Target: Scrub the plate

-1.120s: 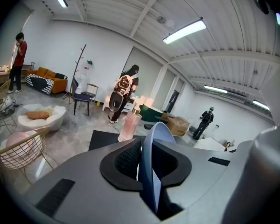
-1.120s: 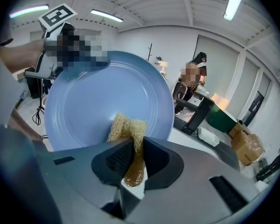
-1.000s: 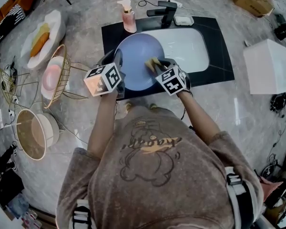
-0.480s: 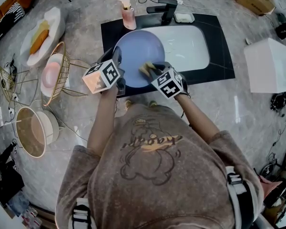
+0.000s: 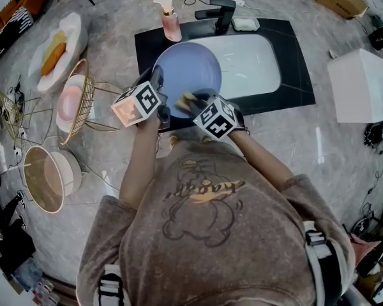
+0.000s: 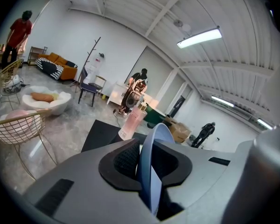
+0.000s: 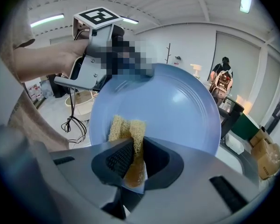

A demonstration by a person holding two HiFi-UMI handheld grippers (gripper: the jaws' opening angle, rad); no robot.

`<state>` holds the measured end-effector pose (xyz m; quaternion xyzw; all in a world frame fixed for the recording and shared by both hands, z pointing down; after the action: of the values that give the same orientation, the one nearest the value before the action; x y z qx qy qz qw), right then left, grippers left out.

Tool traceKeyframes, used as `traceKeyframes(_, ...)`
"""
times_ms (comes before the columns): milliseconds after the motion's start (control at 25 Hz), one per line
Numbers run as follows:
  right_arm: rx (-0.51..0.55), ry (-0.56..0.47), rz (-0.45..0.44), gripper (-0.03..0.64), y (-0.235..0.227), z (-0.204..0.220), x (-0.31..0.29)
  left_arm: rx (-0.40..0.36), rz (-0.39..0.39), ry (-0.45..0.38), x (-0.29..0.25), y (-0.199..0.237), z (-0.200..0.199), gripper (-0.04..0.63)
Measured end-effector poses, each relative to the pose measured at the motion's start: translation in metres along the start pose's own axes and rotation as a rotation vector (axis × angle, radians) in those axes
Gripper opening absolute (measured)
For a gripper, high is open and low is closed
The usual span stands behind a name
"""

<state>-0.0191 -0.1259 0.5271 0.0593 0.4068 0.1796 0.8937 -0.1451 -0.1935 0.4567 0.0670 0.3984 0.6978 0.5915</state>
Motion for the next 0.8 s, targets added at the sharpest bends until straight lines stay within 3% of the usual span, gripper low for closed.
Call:
traceKeyframes(360, 0.008, -0.037, -0.001, 0.051, -0.007, -0.016, 0.0, 0.023, 0.015, 0.028, -0.004, -0.006, 0.009, 0.059)
traceKeyframes(800, -0.014, -0.061, 0.06, 0.051, -0.039, -0.026, 0.0, 0.047, 0.049, 0.071, -0.007, -0.007, 0.02, 0.06)
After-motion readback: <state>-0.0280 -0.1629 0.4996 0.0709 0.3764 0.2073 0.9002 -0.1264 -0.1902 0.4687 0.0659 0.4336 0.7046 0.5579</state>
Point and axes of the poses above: the fingertips, and each gripper's own axes: x backward along the fingers, y to its left, z out of its underside, the point moved 3 cm from there along x, backward along the fingers, and after that the axes turned 11 degrees about x, right-handed, at the moved point
